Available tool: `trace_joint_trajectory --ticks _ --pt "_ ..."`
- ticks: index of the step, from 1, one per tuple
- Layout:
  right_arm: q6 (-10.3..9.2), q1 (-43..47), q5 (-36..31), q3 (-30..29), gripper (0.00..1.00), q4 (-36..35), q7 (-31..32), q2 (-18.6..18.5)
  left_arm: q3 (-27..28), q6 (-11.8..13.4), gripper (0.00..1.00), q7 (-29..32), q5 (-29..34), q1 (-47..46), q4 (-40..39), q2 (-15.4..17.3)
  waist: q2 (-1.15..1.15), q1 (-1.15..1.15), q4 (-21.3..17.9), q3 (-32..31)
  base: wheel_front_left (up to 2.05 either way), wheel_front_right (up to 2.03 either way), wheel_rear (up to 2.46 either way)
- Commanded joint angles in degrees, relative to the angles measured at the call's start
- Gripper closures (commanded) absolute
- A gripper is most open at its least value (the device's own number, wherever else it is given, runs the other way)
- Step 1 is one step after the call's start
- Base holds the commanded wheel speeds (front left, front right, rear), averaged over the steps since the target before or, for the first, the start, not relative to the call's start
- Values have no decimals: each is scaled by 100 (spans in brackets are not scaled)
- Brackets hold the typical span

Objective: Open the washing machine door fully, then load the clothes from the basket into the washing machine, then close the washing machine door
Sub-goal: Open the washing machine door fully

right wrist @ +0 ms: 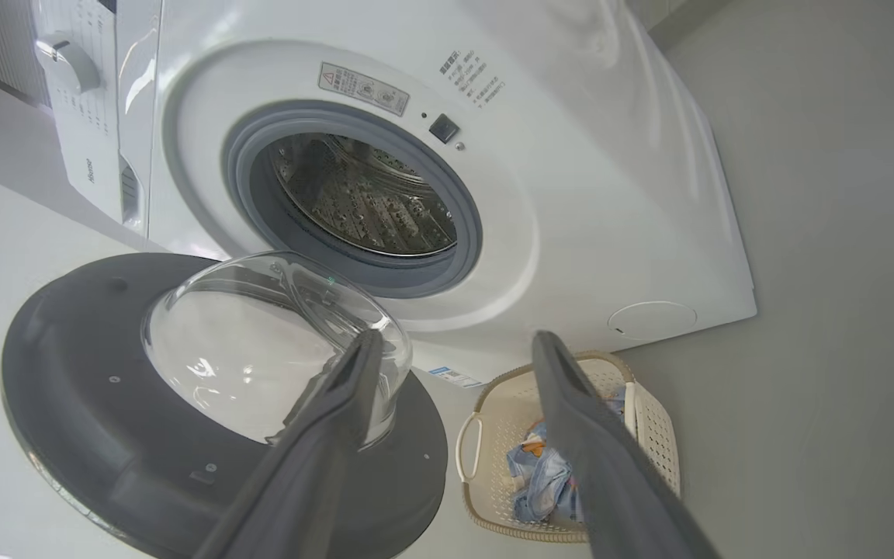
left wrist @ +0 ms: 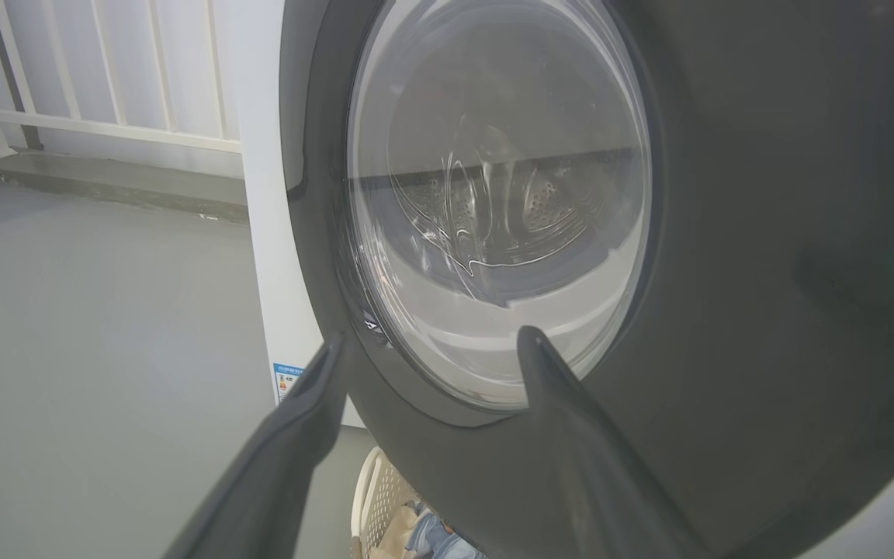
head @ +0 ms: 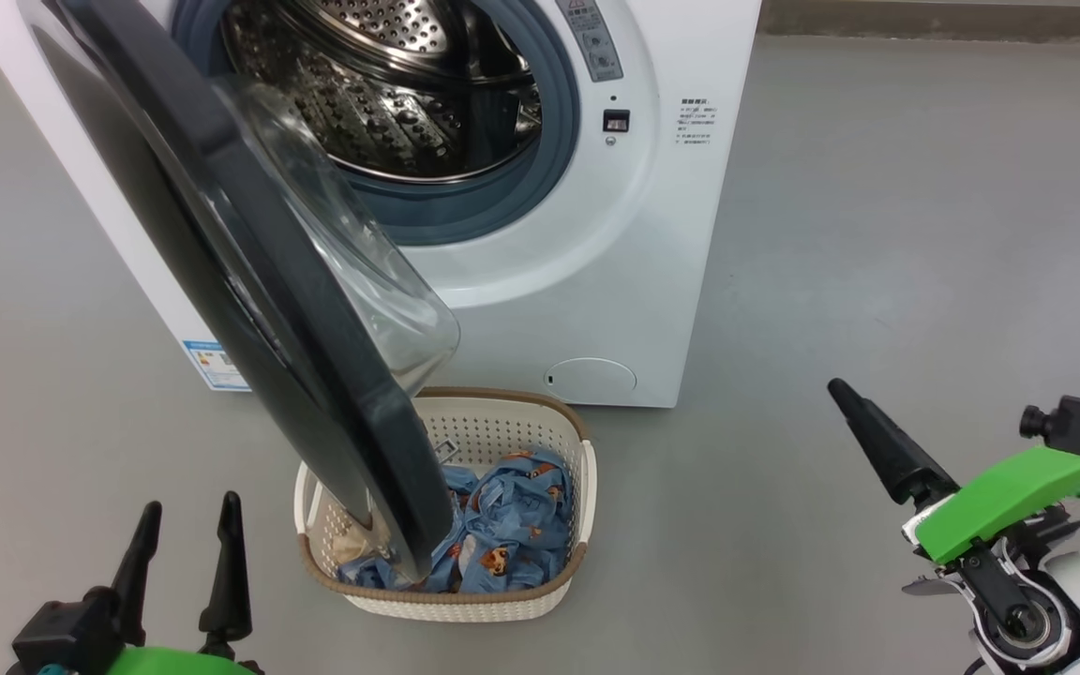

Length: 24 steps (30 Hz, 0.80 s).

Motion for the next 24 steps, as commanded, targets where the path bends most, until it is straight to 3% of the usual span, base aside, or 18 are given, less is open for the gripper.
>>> trace_joint_trajectory --ticks 1,8,14,24 --pt "44 98 -91 177 0 -67 -386 -191 229 -20 0 -38 104 -31 -181 76 0 0 -7 -3 0 0 0" --pt "44 188 -323 742 0 278 -1563 -494 255 -20 0 -38 120 -5 -180 64 0 0 -15 -17 0 0 0" --pt "44 231 -566 986 0 558 -1890 -608 277 -20 0 -38 146 10 -202 48 0 0 -18 -16 0 0 0" --pt "44 493 -1785 306 0 671 -1909 -322 312 -20 0 -38 160 34 -216 34 0 0 -30 -28 0 0 0"
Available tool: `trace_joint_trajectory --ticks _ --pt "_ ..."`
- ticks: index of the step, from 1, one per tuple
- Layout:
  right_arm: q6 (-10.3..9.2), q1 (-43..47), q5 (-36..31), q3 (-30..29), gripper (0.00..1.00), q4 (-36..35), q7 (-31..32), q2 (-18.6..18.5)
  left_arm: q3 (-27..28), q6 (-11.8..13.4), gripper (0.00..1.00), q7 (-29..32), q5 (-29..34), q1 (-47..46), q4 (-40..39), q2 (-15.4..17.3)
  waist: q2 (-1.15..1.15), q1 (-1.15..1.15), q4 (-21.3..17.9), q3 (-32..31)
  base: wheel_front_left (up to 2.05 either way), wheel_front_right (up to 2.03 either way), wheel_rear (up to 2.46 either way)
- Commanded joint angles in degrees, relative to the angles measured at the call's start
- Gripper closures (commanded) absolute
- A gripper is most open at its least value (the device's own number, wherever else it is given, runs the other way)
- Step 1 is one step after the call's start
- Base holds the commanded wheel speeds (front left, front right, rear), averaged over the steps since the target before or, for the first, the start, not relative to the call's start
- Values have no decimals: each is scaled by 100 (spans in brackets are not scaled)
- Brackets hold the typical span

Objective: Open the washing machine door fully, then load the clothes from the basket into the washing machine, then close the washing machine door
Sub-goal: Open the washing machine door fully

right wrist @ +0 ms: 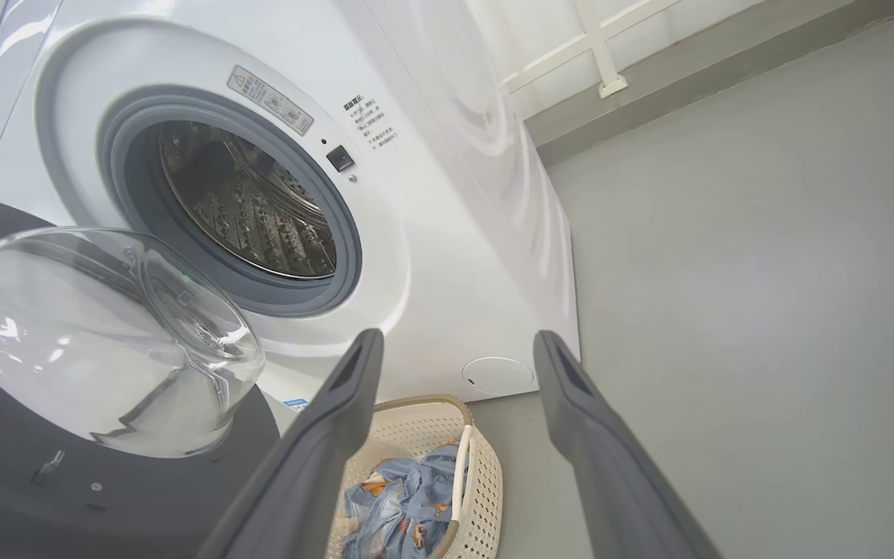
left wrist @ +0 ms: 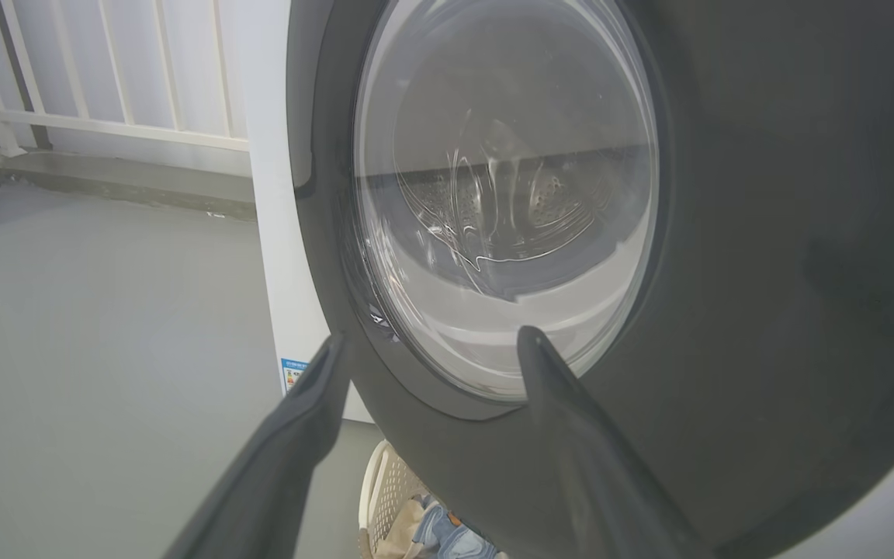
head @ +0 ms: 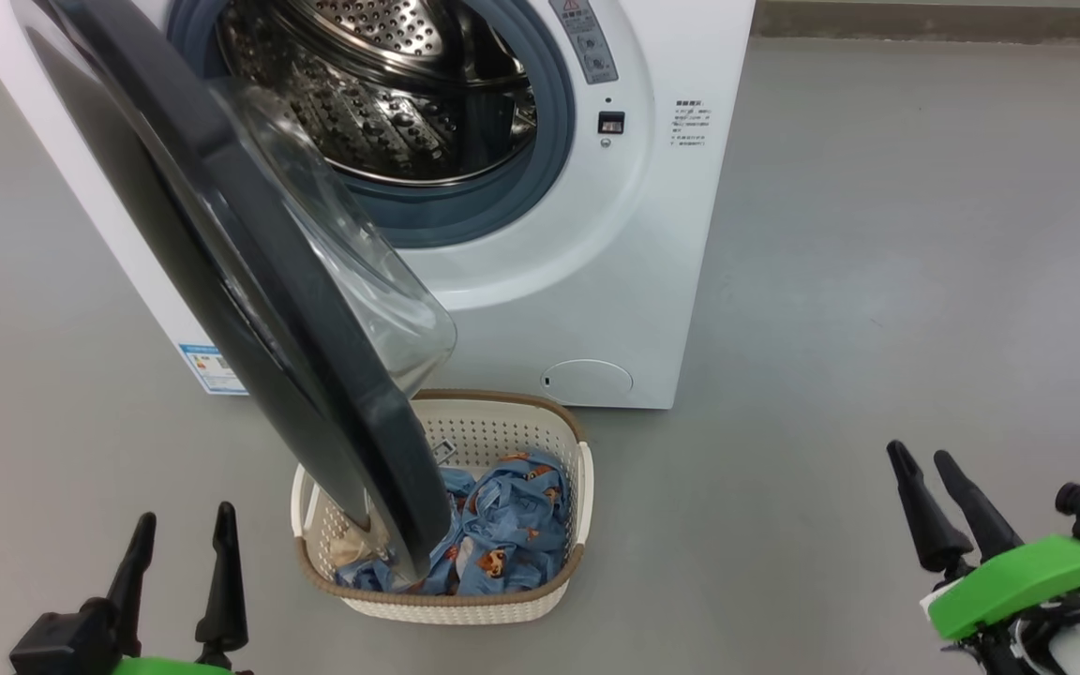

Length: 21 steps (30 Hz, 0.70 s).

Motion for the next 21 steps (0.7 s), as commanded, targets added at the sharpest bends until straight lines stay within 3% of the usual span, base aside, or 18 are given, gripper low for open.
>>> trace_joint_trajectory --ticks 1,11,21 --pt "43 113 -353 -42 0 -84 -69 -31 192 -20 0 -38 56 -71 -179 82 0 0 5 -12 0 0 0" --pt "43 385 -1837 -510 0 -110 -69 207 202 -20 0 -38 82 -63 -153 77 0 0 40 -65 0 0 0" --pt "43 581 -2585 -808 0 -155 -70 406 197 -20 0 -38 81 -32 -136 83 0 0 66 -109 0 0 0"
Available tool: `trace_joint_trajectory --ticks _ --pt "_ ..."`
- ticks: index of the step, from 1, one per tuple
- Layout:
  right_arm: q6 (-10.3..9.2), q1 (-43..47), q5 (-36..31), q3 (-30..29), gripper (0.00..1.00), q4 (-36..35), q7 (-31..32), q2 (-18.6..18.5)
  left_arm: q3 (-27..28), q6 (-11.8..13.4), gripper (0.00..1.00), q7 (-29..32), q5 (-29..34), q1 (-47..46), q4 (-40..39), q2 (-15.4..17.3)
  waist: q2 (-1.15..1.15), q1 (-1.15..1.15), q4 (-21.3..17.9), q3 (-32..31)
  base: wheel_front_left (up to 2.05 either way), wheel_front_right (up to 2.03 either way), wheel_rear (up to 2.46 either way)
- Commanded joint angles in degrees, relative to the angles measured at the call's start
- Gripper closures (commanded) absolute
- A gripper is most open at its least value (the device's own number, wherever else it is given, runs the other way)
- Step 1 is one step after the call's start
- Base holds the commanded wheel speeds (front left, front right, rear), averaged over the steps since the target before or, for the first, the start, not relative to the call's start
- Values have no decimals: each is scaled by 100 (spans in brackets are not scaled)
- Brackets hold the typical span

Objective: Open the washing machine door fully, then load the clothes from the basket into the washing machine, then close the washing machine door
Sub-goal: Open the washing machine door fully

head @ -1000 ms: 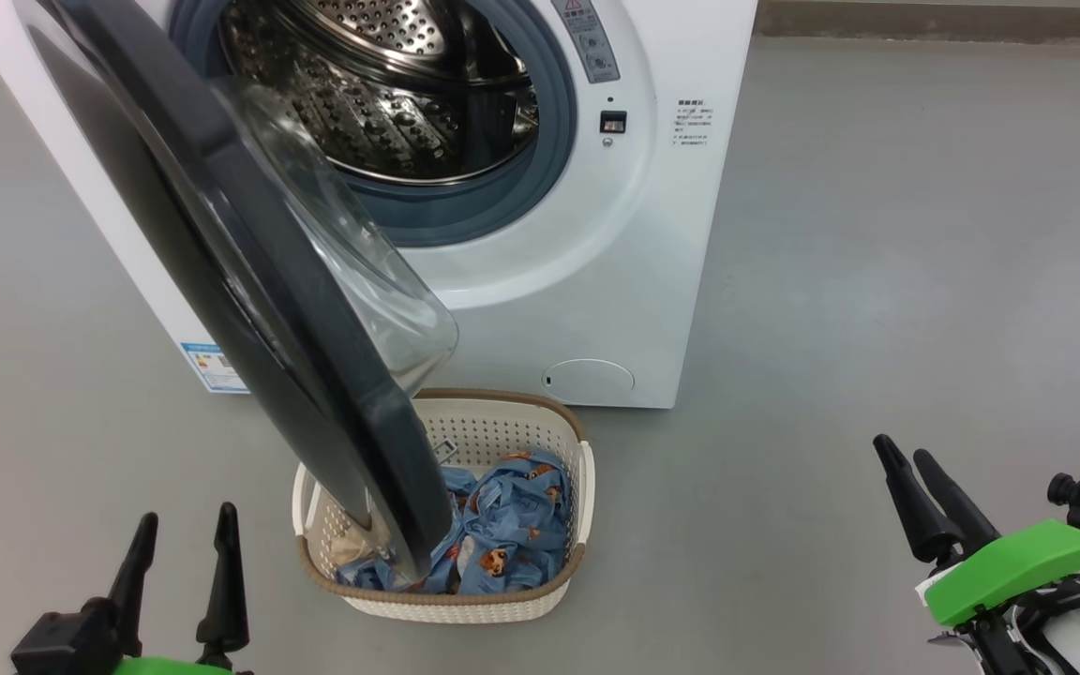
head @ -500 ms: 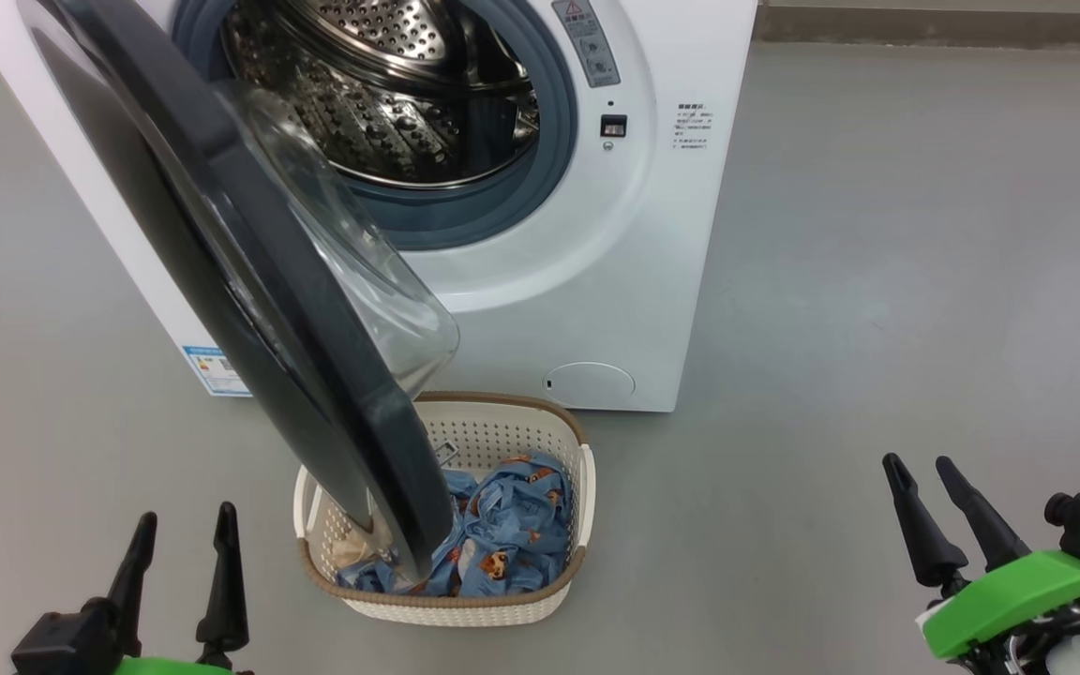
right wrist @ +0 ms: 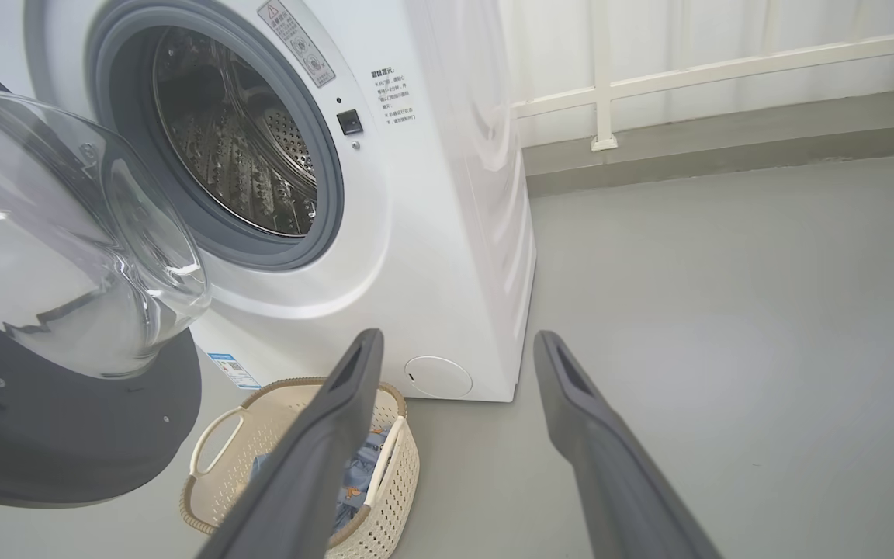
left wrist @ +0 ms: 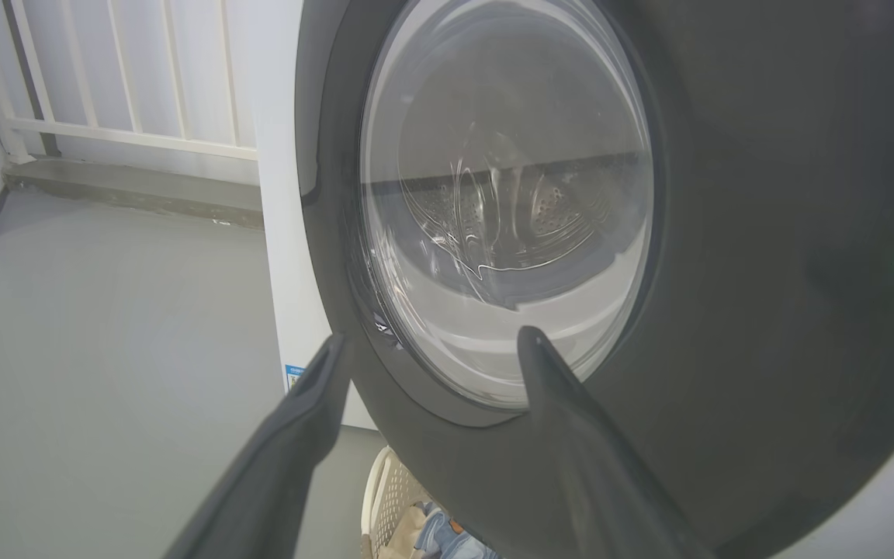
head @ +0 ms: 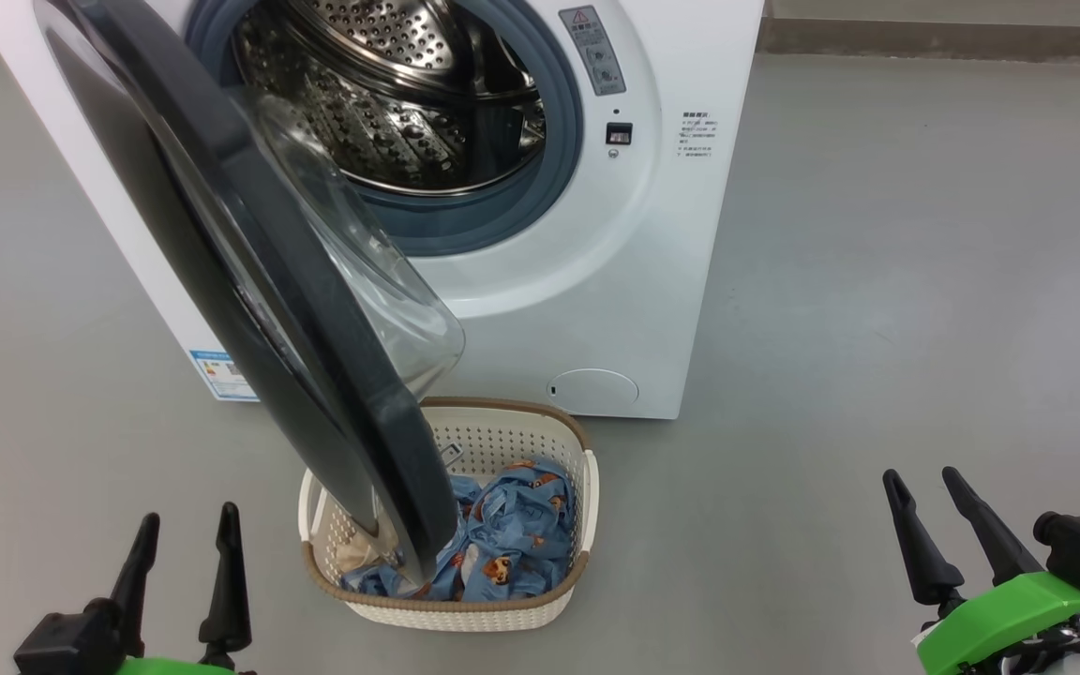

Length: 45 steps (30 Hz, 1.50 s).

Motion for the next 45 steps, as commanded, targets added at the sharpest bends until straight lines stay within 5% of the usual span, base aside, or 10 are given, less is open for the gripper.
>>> trace_joint_trajectory --ticks 1,7,8,9,10,17,21,27,35,45 --pt "43 59 -123 39 0 -117 -71 -96 186 -20 0 -38 39 -36 -135 124 0 0 3 4 0 0 0" --pt "43 69 -198 -11 0 -123 -71 -55 255 -20 0 -38 32 -102 -223 122 0 0 24 22 0 0 0" --pt "43 74 -199 -24 0 -125 -71 -45 300 -20 19 -38 32 -127 -285 114 0 0 27 19 0 0 0" --pt "43 79 -201 -37 0 -130 -71 -40 345 -20 83 -38 26 -159 -376 101 0 0 31 16 0 0 0" --pt "43 83 -205 -56 0 -139 -71 -35 400 -20 100 -38 29 -197 -508 86 0 0 35 15 0 0 0" --pt "43 99 -238 -86 0 -166 -71 -37 331 -20 100 -38 108 -330 -1931 -35 0 0 27 13 0 0 0" --pt "43 81 -271 -98 0 -181 -71 -49 -272 -20 100 164 59 -346 -3094 -154 0 0 22 48 0 0 0" --pt "43 49 -300 -121 0 -203 -71 -38 -1128 -20 100 641 -54 -326 -3694 -257 0 0 10 97 0 0 0" --pt "43 -35 -361 -116 0 -228 -71 -19 -1980 16 100 795 -456 -390 -3105 -349 0 0 -18 214 0 0 0" --pt "43 -116 -424 -142 0 -244 -71 -5 -2328 46 100 447 -947 -882 -1610 -370 0 0 -30 352 0 0 0"
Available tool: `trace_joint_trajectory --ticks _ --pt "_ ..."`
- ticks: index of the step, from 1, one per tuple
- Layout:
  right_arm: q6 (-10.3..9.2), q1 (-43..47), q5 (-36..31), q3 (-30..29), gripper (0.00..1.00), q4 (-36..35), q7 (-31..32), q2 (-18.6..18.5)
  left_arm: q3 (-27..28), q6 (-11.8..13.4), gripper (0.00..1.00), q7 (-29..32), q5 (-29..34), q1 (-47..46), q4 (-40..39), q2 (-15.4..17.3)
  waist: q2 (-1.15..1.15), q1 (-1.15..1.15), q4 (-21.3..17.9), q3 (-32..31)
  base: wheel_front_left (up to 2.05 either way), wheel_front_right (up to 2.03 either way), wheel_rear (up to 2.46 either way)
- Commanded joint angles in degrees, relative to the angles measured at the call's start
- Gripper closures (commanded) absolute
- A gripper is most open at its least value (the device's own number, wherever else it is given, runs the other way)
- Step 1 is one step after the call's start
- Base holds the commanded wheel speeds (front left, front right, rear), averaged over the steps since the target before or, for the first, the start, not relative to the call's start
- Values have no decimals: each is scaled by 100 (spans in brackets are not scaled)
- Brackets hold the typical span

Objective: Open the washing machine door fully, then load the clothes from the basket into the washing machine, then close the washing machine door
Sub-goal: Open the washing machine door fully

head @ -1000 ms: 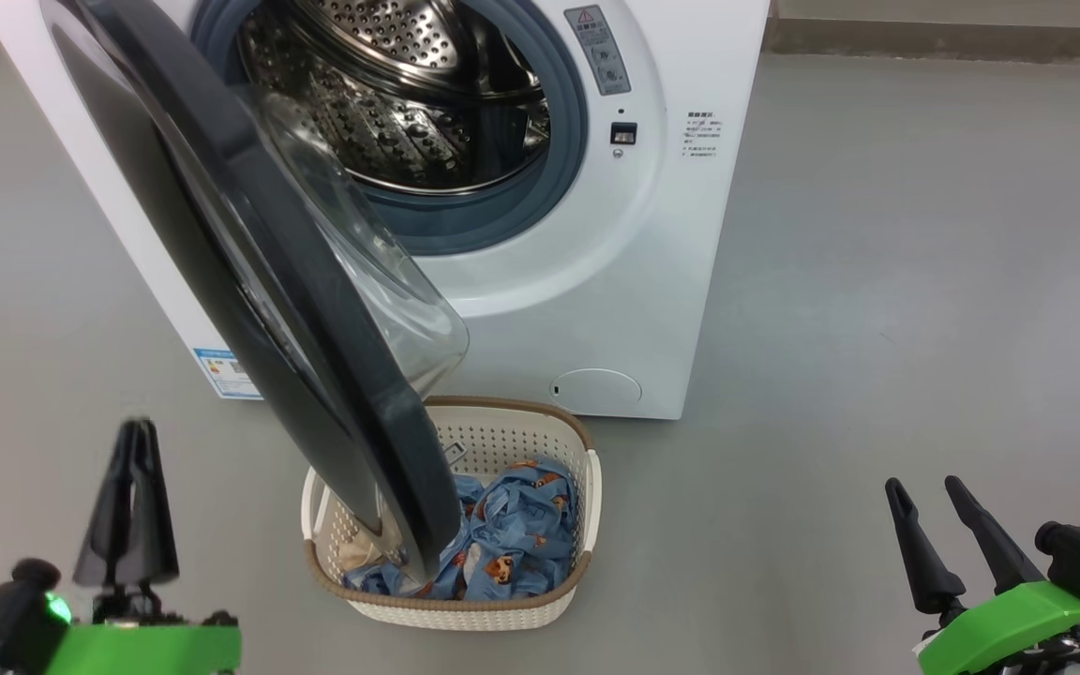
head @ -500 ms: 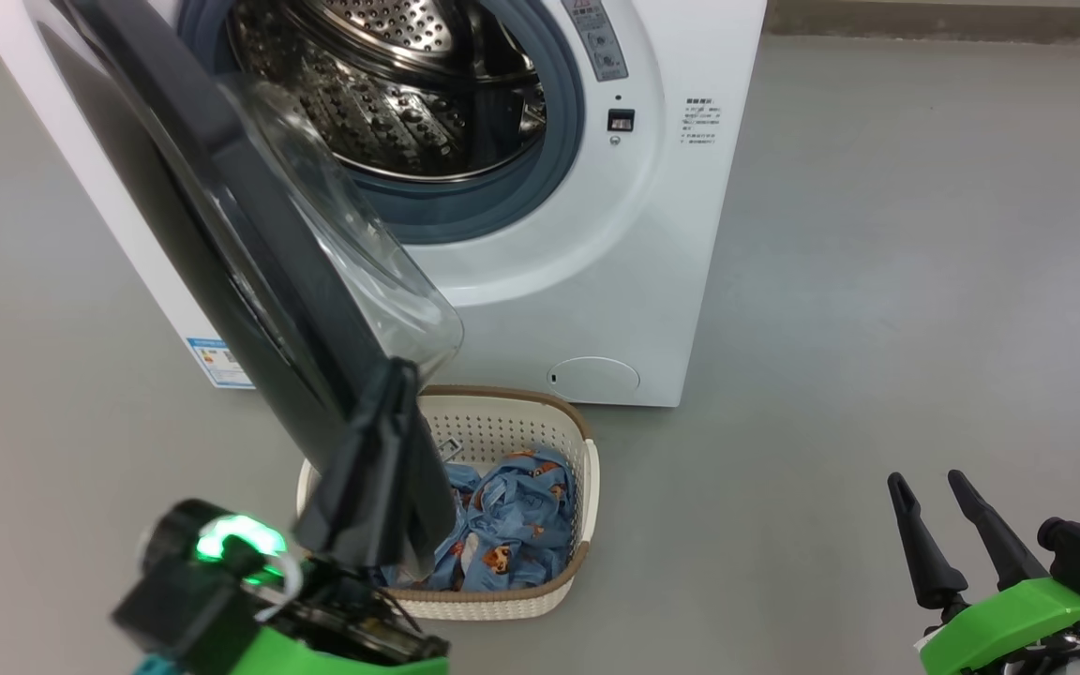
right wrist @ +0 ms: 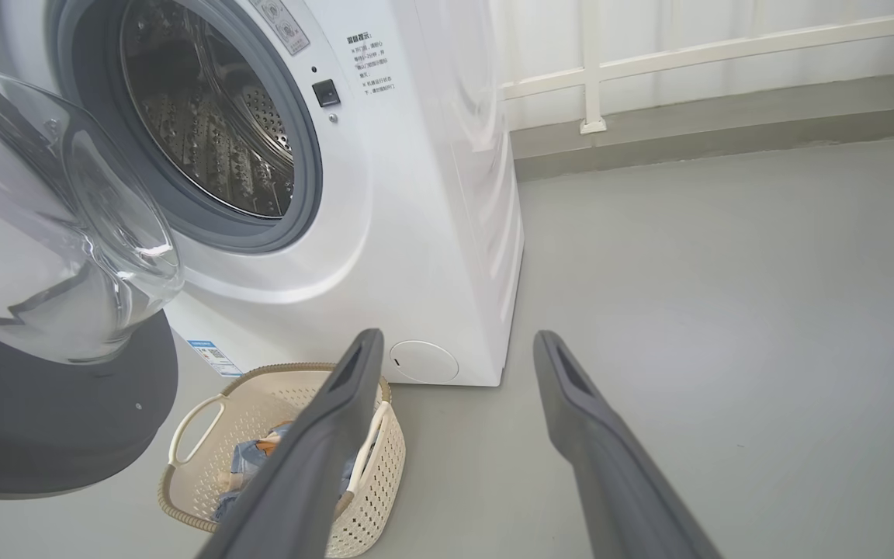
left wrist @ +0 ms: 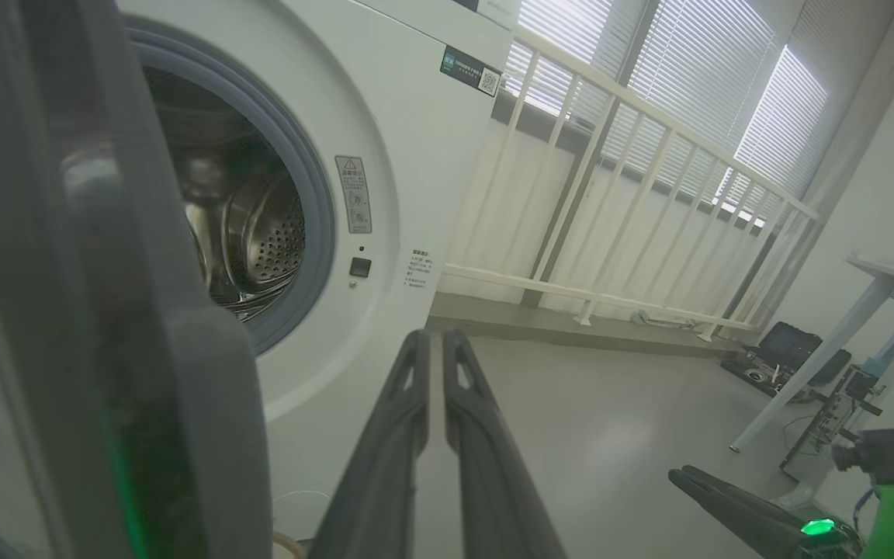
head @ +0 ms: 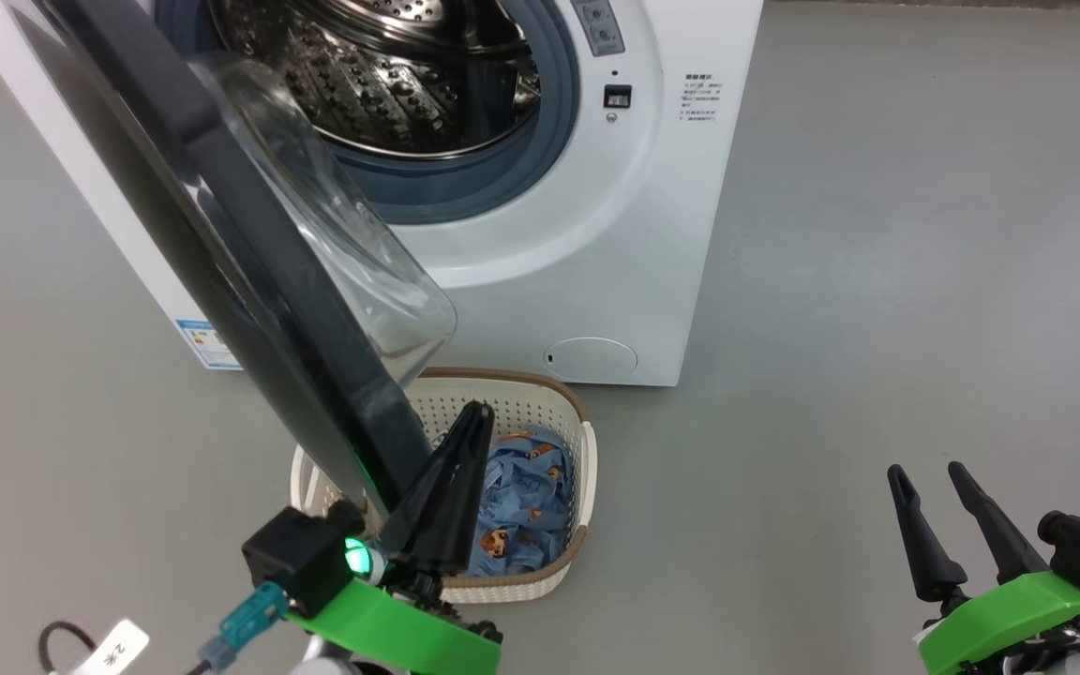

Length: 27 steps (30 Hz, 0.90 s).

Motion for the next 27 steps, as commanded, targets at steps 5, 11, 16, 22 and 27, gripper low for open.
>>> trace_joint_trajectory --ticks 5,11,16,22,27 --pt "43 -197 -118 124 0 -139 -70 -100 102 47 100 -220 -207 -460 552 12 0 0 -11 22 0 0 0" --pt "43 -191 -135 121 0 -159 -70 -96 117 64 100 -348 -353 -590 1001 11 0 0 12 33 0 0 0" --pt "43 -183 -149 135 0 -171 -70 -105 181 71 100 -426 -438 -676 1286 11 0 0 34 20 0 0 0" --pt "43 -176 -151 159 0 -174 -70 -121 253 74 100 -478 -477 -711 1472 11 0 0 59 -1 0 0 0" --pt "43 -156 -158 156 0 -193 -70 -136 320 79 100 -511 -475 -693 1539 17 0 0 106 -16 0 0 0"
